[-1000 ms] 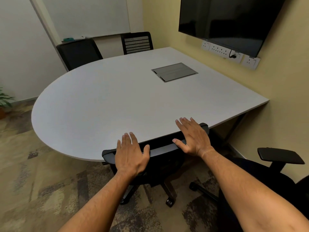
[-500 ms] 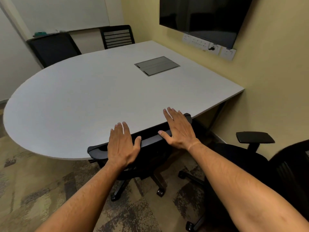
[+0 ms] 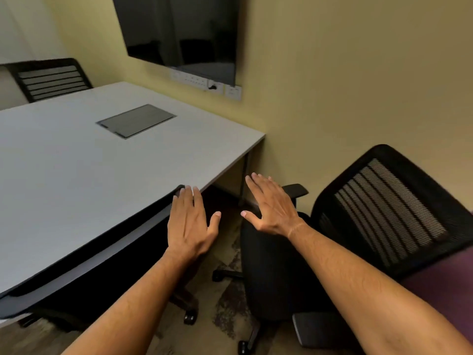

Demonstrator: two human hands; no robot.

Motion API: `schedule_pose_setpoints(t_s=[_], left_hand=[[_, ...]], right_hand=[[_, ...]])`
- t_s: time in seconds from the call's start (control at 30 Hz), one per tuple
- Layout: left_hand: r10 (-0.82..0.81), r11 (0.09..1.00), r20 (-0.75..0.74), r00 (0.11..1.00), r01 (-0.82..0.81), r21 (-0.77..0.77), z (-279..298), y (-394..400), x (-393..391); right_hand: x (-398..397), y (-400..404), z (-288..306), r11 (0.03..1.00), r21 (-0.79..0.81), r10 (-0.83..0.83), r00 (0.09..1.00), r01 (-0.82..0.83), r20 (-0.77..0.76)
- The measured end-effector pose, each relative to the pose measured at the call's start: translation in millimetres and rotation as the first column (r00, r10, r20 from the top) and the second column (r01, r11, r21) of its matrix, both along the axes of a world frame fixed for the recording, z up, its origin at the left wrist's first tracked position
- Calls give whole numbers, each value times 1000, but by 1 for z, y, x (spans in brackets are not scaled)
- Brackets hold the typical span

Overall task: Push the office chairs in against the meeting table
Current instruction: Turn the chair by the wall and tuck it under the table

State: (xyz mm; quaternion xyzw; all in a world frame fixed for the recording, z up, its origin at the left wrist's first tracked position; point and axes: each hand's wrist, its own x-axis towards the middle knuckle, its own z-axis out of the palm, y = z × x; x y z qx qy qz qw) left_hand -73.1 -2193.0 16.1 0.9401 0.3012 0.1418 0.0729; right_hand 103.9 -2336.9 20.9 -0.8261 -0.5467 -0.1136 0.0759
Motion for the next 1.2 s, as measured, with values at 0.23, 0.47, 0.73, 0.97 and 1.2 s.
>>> schedule_pose_setpoints(t_s=[0.23,0.47,0.73,0.97,1.2], left_hand=[[-115,993,-19,993,116,15,-5,-96,103],[-207,978,-48,977,207,-12,-12,-171,195],[-307,952,-82,948,307,-19,-12,-199,271],[-445,895,-100,890,441,-61,-22,-206,346],[-569,823,-121,814,565,-64,-31,-217,414]], right_hand=[[84,-109,1,991,-25,-131,990,133,41],[166,-206,-11,962,-57,-265,964,266,28],[239,-271,-18,829,-96,-551,834,551,29],[289,-321,-20,578,-178,-795,599,796,97],[305,-343,-33,425,-186,-898,439,886,40]])
